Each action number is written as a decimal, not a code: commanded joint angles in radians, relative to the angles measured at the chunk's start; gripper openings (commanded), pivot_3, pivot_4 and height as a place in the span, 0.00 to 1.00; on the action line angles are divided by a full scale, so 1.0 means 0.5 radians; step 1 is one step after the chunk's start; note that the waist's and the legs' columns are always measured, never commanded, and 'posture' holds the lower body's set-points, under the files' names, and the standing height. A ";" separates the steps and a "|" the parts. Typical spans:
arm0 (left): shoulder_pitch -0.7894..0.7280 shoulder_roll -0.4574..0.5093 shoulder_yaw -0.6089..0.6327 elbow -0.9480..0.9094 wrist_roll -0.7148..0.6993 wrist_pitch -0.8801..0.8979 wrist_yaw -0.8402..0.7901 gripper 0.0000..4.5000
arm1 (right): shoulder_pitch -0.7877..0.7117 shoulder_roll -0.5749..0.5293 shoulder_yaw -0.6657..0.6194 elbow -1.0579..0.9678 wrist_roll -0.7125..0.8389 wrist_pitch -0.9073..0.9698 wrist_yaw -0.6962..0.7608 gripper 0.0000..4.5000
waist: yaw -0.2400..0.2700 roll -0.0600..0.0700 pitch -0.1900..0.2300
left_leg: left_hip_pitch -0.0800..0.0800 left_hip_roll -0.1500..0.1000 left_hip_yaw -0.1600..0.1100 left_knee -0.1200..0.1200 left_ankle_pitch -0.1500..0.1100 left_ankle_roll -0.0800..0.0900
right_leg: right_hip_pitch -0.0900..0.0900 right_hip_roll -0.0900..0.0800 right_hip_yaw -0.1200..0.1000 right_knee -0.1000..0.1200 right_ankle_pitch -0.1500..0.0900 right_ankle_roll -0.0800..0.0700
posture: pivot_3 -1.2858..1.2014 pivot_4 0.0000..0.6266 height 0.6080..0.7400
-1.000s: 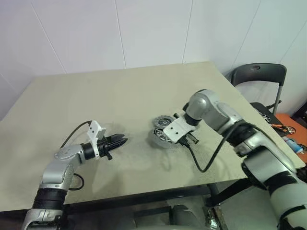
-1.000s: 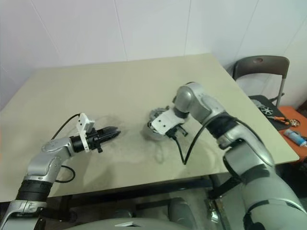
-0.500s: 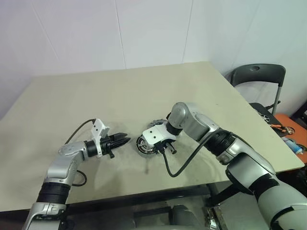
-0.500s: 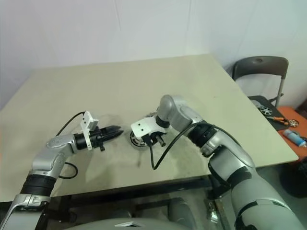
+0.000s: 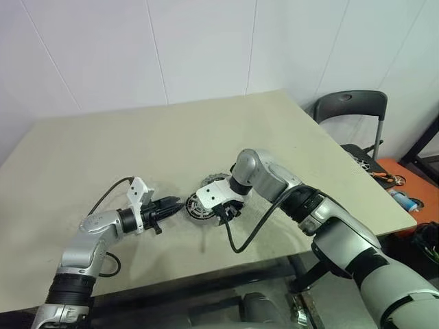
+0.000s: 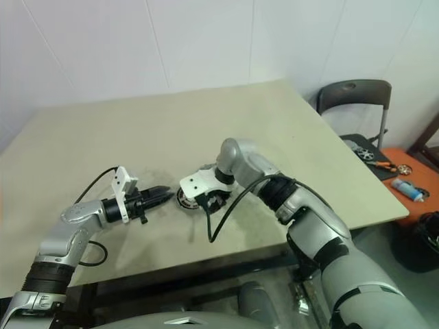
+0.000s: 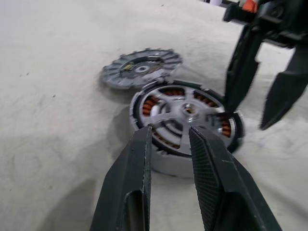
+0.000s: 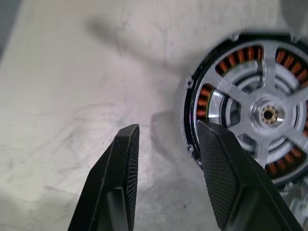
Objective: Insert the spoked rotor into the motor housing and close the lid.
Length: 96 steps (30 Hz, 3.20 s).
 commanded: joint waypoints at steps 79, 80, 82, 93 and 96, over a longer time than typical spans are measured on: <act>-0.092 -0.058 0.002 0.098 0.041 -0.109 0.023 0.29 | -0.072 -0.408 0.120 -0.437 0.191 -0.136 0.110 0.02 | 0.097 0.001 0.001 | -0.023 -0.003 0.001 -0.003 0.000 0.000 | -0.022 -0.004 -0.002 -0.003 0.002 -0.005 | 0.52 0.00 1.00; -0.096 -0.059 0.002 0.101 0.044 -0.110 0.020 0.29 | -0.075 -0.387 0.127 -0.416 0.186 -0.086 0.110 0.02 | 0.098 0.001 0.001 | -0.023 -0.003 0.001 -0.003 0.000 0.000 | -0.022 -0.004 -0.002 -0.002 0.000 -0.003 | 0.52 0.00 1.00; -0.102 -0.062 0.002 0.106 0.047 -0.111 0.017 0.29 | -0.070 -0.308 0.108 -0.346 0.150 -0.013 0.108 0.02 | 0.098 0.001 0.001 | -0.024 -0.003 0.001 -0.002 0.000 0.000 | -0.022 -0.004 -0.002 -0.002 -0.001 -0.001 | 0.52 0.00 1.00; -0.026 -0.035 0.032 0.026 0.036 -0.096 0.035 0.29 | -0.078 -0.143 0.103 0.078 -0.043 -0.371 -0.175 0.02 | 0.039 -0.001 0.001 | -0.005 -0.002 0.002 -0.002 0.000 0.000 | -0.006 -0.001 -0.002 -0.001 -0.003 -0.010 | 0.52 0.00 1.00; -0.017 -0.032 0.037 0.017 0.034 -0.092 0.043 0.29 | -0.093 -0.113 0.082 0.163 -0.058 -0.507 -0.234 0.02 | 0.025 -0.005 0.002 | 0.010 -0.002 0.003 -0.001 0.000 0.000 | 0.007 -0.001 -0.002 -0.001 -0.004 -0.010 | 0.52 0.00 1.00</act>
